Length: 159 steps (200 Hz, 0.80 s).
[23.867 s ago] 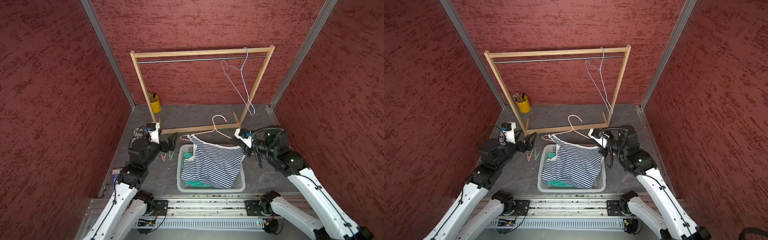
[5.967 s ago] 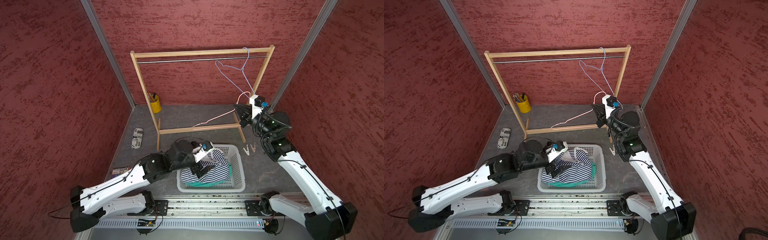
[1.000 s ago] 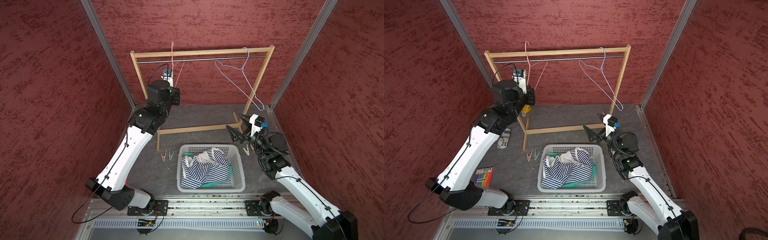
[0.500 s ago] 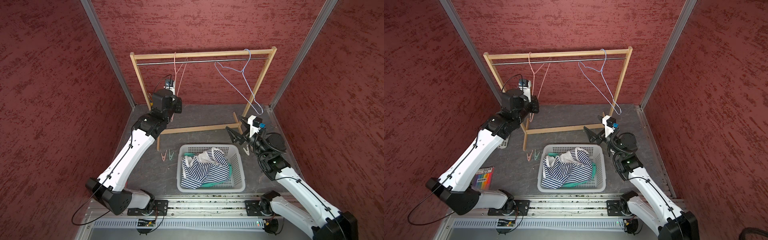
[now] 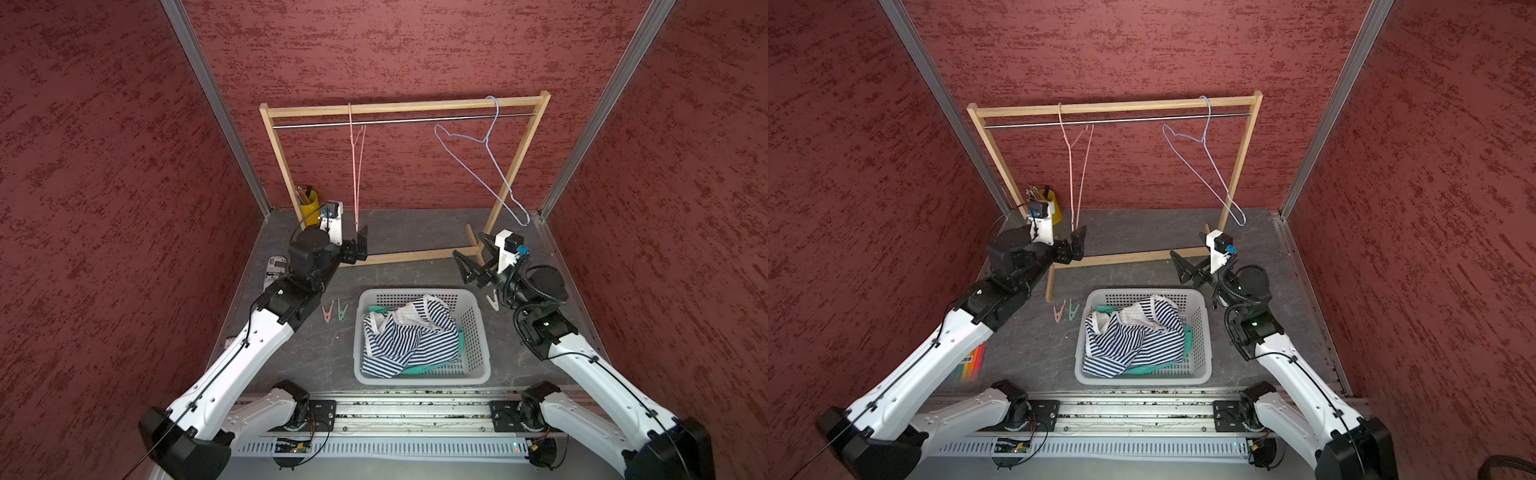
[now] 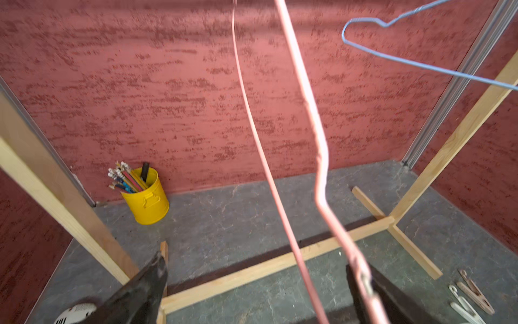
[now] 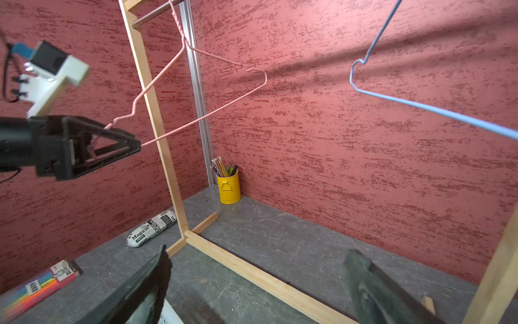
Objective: Remove the clothespins securing tank tops to the hanger
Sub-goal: Place the hanger on the clothesline, then reset both arms
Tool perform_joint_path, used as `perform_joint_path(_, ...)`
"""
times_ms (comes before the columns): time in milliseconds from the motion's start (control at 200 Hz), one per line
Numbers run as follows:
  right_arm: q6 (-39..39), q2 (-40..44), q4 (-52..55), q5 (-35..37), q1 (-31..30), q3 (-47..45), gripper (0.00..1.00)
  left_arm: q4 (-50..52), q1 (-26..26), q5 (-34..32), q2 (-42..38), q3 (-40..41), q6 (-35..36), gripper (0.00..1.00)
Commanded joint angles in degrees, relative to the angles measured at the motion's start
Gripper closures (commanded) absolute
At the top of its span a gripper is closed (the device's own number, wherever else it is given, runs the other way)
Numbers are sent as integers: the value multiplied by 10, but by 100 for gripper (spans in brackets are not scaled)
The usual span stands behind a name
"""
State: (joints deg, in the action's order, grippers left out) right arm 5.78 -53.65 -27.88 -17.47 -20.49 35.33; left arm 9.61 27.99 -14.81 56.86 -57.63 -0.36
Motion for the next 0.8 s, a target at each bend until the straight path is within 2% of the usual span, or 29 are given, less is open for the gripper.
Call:
perform_joint_path(0, 21, -4, -31, 38, 4, -6, 1, -158, 4, 22, -70, 79, 24, 0)
perform_joint_path(95, 31, -7, -38, 80, 7, -9, 1, -201, 4, 17, -112, 130, 39, 1)
perform_joint_path(230, 60, -5, -41, 164, 27, -27, 1, -259, 4, -9, -129, 197, 62, 0)
perform_joint_path(361, 115, -2, -29, 166, 85, -54, 1, -356, 4, -42, -153, 283, 61, 0)
perform_joint_path(506, 120, 26, -17, 189, 140, -91, 1, -415, -3, -75, -200, 363, 78, 1)
perform_joint_path(616, 104, 9, -44, 228, 168, -118, 1, -423, -35, -92, -197, 398, 67, 1)
perform_joint_path(791, 76, -50, -176, 322, 172, -178, 1, -445, -118, -62, -147, 435, 7, 1)
